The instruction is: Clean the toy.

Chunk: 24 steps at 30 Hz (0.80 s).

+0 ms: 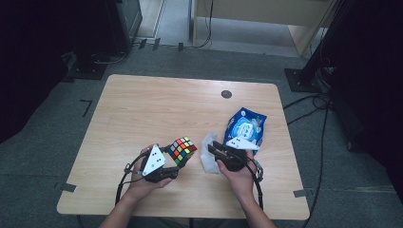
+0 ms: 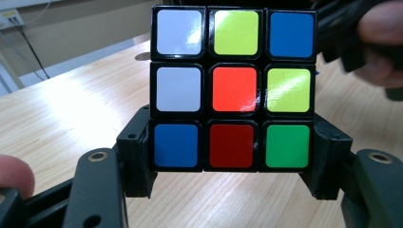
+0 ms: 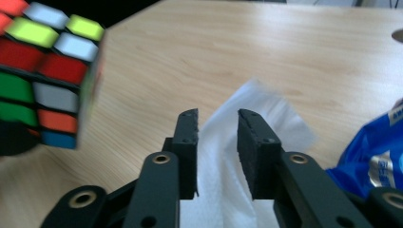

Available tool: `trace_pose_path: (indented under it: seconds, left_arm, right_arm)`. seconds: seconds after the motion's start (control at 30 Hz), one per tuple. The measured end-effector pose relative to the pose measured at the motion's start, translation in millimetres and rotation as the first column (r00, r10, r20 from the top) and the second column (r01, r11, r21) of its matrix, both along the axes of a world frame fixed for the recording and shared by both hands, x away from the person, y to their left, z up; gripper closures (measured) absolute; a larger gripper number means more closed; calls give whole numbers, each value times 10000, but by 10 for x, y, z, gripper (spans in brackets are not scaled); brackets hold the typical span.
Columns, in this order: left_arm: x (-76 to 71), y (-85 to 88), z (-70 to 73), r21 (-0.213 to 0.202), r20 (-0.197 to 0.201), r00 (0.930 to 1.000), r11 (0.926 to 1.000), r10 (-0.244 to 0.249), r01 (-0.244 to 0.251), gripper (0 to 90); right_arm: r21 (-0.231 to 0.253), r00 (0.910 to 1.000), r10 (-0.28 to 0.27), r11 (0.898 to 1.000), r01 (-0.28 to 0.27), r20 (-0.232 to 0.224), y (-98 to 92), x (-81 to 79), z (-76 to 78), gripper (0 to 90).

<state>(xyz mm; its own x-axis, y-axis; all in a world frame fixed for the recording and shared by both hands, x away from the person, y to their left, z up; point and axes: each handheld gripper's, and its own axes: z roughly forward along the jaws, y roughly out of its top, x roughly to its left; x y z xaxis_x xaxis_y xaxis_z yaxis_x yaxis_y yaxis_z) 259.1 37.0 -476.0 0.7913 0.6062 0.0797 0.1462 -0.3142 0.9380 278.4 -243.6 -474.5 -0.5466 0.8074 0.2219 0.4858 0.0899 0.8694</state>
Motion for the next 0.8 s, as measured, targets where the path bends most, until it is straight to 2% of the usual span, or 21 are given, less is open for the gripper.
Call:
trace_pose_path:
  seconds: [0.03, 0.1, 0.17, 0.23, 0.27, 0.37, 0.4, 0.5, 0.57, 0.67, 0.7, 0.73, 0.8]
  left_arm:
    - [7, 3, -4, 25, -19, 10000, 10000, 87, -87, 340]
    - [16, 5, -11, -28, -91, 9998, 9998, 182, -182, 340]
    - [24, 9, -14, 19, -116, 9996, 9996, 266, -266, 340]
    - [28, -1, -20, 51, -156, 9992, 9993, 367, -366, 341]
    - [25, -9, -20, 68, -159, 9990, 9991, 410, -409, 340]
    - [5, -52, -18, 44, -127, 9990, 9990, 440, -439, 340]
    - [-1, -63, -16, 71, -103, 9990, 9991, 428, -427, 340]
    - [-27, -106, -11, 152, -5, 9986, 9985, 529, -529, 340]
    - [-27, -109, -11, 105, -4, 9979, 9979, 642, -642, 340]
    - [-35, -105, -3, -129, -42, 9980, 9979, 627, -627, 340]
    - [-51, -120, 5, -179, 52, 9983, 9981, 586, -585, 340]
    - [-61, -133, 10, -176, 113, 9984, 9983, 549, -547, 340]
    - [-91, -172, 18, -115, 256, 9986, 9989, 460, -457, 340]
  right_arm:
    - [143, 10000, -6, 9999, 5, 72, 0, -13, 37, 674]
    - [705, 9997, 103, 9974, -117, 207, 25, -61, 146, 573]
    - [1042, 9996, 194, 9943, -215, 212, 66, -93, 210, 467]
    - [1575, 9986, 522, 9861, -525, 63, 136, -137, 276, 416]
    - [1875, 9957, 929, 9780, -918, 28, 203, -171, 314, 402]
    - [2041, 9909, 1343, 9702, -1304, -52, 346, -232, 368, 369]
    - [2259, 9903, 1380, 9654, -1305, -177, 390, -249, 374, 352]
    - [2463, 9923, 1159, 9638, -1019, -431, 440, -258, 354, 300]
    - [2678, 9929, 1030, 9598, -835, -594, 442, -249, 322, 299]
    - [3089, 9911, 958, 9490, -629, -924, 433, -230, 279, 305]
    - [3208, 9897, 1015, 9450, -642, -1008, 433, -220, 264, 305]
    - [3397, 9870, 1102, 9383, -644, -1173, 436, -204, 239, 303]
    - [3518, 9838, 1214, 9336, -680, -1318, 454, -193, 207, 314]
